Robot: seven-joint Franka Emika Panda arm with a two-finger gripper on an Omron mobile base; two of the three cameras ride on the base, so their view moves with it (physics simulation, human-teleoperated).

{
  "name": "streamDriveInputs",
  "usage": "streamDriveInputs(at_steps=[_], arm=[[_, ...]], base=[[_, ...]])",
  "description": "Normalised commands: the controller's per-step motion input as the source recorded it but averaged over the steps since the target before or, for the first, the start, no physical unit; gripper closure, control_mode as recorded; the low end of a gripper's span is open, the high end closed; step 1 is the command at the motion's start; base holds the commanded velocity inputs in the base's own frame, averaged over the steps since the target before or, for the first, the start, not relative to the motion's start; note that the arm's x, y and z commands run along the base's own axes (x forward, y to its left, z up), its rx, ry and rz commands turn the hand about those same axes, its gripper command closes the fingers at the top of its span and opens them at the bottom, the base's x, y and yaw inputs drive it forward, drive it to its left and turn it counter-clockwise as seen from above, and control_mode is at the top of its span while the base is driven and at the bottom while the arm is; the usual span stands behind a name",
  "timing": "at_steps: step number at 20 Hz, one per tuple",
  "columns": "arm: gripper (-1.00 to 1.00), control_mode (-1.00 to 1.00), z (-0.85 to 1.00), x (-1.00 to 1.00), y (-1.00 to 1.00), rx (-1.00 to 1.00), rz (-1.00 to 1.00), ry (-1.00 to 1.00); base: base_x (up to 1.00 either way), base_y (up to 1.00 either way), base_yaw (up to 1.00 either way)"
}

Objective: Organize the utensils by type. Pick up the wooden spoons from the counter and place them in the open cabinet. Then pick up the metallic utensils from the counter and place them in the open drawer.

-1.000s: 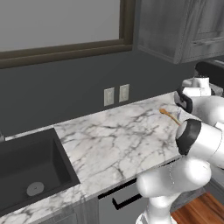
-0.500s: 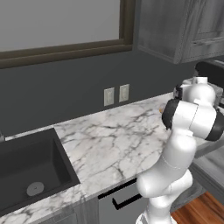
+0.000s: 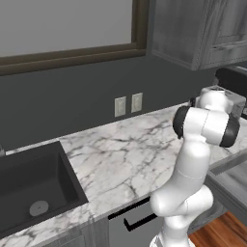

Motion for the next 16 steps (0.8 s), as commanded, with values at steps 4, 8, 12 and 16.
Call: streamDriveInputs(at_steps=[4,8,12,16], arm=[[-1.0,-1.0,-0.22,0.35,0.03,0.0,0.02,0.0],[-1.0,-1.0,-0.02,0.41,0.06,0.0,0.0,-0.04],[-1.0,-1.0,-0.13,0.35,0.0,0.01,0.01,-0.03],[-1.0,-1.0,-0.26,0.38,0.01,0.0,0.0,-0.01]], base=[[0.0,0.0,0.0],[0.0,0.0,0.0],[0.0,0.0,0.0],[0.0,0.0,0.0]])
